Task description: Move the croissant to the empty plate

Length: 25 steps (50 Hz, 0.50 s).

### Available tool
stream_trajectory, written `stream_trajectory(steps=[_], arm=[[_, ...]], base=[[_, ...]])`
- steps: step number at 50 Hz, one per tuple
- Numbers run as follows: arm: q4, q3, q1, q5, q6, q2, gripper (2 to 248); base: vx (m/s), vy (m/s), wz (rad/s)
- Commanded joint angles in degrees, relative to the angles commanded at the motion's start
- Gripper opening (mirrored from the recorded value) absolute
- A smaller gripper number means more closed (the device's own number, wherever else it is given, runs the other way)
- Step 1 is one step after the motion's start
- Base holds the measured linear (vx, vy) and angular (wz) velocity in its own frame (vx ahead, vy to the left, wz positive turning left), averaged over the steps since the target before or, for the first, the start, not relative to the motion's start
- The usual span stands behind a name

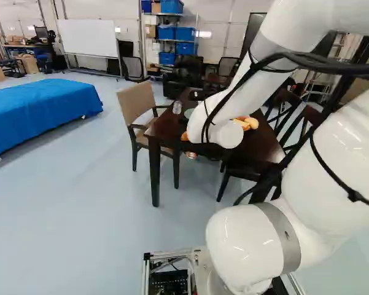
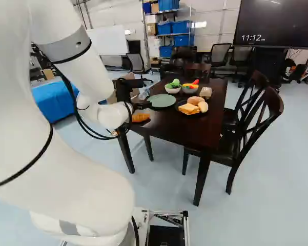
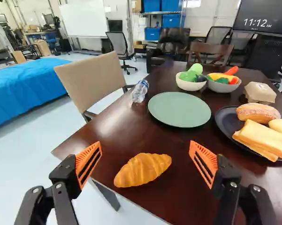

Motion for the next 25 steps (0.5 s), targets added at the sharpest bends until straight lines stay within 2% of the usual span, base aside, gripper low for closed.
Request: stream_trajectory(steps=[25], arm=[[0.85, -7.32, -0.05, -11.42, 0.0, -3.89, 247]], base=[[0.0, 0.0, 0.0]])
